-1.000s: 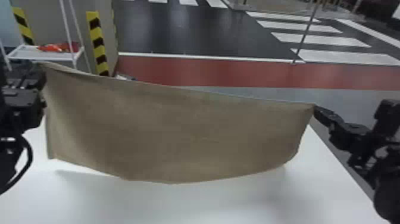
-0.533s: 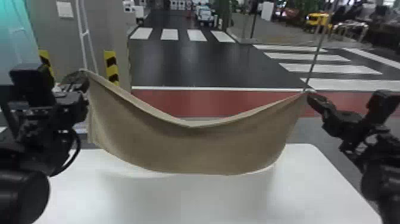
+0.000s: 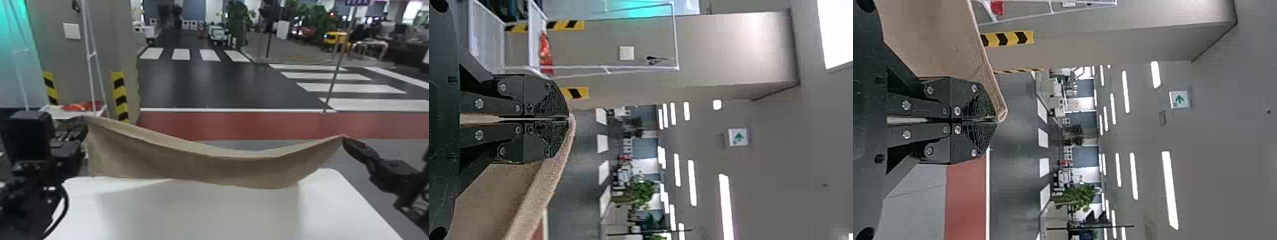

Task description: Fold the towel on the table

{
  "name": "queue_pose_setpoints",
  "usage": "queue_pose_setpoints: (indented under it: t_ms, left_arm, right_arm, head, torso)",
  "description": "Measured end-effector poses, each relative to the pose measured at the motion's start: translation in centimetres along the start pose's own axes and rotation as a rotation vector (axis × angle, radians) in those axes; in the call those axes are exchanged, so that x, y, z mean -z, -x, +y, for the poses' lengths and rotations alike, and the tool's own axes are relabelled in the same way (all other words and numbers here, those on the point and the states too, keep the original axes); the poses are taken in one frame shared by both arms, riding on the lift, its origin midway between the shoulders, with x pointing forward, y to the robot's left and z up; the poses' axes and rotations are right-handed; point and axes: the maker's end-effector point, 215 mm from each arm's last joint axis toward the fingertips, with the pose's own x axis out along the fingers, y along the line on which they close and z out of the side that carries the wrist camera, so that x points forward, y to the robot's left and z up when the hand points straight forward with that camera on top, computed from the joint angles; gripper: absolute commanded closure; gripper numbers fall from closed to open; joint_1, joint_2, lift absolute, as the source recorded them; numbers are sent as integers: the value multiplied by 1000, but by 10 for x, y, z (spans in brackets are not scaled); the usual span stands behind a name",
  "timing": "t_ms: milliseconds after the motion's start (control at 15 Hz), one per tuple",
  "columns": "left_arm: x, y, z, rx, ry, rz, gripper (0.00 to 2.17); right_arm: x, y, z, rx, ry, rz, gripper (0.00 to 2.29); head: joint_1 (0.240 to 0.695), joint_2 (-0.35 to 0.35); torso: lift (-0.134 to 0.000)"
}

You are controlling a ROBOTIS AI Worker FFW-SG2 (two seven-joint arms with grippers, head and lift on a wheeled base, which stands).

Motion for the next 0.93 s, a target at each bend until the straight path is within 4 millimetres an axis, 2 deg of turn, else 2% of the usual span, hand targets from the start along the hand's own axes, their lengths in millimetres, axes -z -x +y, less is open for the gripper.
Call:
queue_pose_setpoints:
  t_ms: [67,267,333,533,600,733,800,933]
  left_arm:
    - [21,24,0,3,-31,46,1096]
    - [68,83,0,-5,-90,133,1096]
    - [80,99,0,-5,-103,156,1096]
    - [113,148,9,-4,-142,230,1096]
    - [121,163,16,-9,-156,254,1092]
    - [135,189,28,-19,-195,311,1096]
    - [144,198,32,-26,-227,346,1096]
    - [154,206,33,-30,-266,392,1092]
  right_arm:
    - [13,21,-3,-1,-3,12,1112]
    - [35,79,-19,15,-25,36,1112]
    - [40,94,-20,13,-32,41,1112]
    - [46,146,-19,-31,-60,49,1112]
    - [49,164,-20,-41,-67,57,1112]
    - [58,188,-25,-35,-65,82,1112]
    - [65,193,-29,-25,-64,96,1112]
    - [75,191,-33,-8,-65,110,1112]
  head:
    - [502,-141]
    - [576,-171]
    - [625,-192]
    - [693,-212]
    - [695,-217]
    - [695,-232]
    - [695,-235]
    - [695,-238]
  torso:
    - [-128]
    - [-128]
    - [-128]
    - [-128]
    - [-128]
    - [-128]
    - [-128]
    - [-128]
